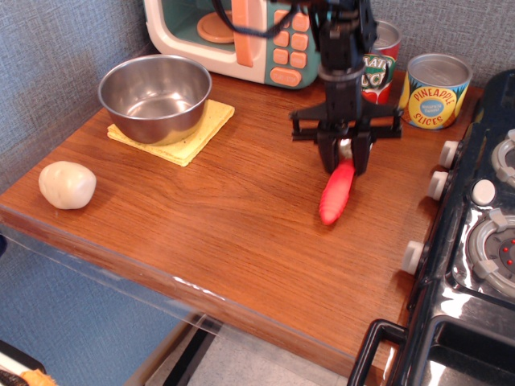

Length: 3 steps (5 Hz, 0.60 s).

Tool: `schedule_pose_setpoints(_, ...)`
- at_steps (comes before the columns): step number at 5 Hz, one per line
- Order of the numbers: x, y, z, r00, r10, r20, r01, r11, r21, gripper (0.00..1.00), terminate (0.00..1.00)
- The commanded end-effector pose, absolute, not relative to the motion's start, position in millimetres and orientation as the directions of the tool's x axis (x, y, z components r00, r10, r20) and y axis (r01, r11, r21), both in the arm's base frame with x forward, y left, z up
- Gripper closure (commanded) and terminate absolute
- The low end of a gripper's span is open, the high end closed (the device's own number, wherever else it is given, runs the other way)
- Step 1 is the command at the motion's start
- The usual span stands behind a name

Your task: Move the spoon and place to the right below cans

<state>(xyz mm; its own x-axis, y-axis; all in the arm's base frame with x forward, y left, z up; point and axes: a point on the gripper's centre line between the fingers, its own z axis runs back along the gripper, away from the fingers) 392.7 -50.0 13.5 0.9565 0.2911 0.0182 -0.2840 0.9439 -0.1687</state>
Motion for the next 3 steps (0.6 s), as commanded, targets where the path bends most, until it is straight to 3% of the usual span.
schedule_pose_setpoints(1, 409, -67, 27, 0.970, 0.212, 0.116, -0.191, 0.966, -0.175, 1.00, 0.00)
schedule_pose_setpoints(2, 403, -78, 32, 0.979, 0.171, 0.114, -0.152, 0.976, -0.156, 0.00, 0.00)
schedule_pose_setpoints(3, 393, -85, 40, 0.981, 0.145, 0.129, -0.124, 0.979, -0.161, 0.00, 0.00)
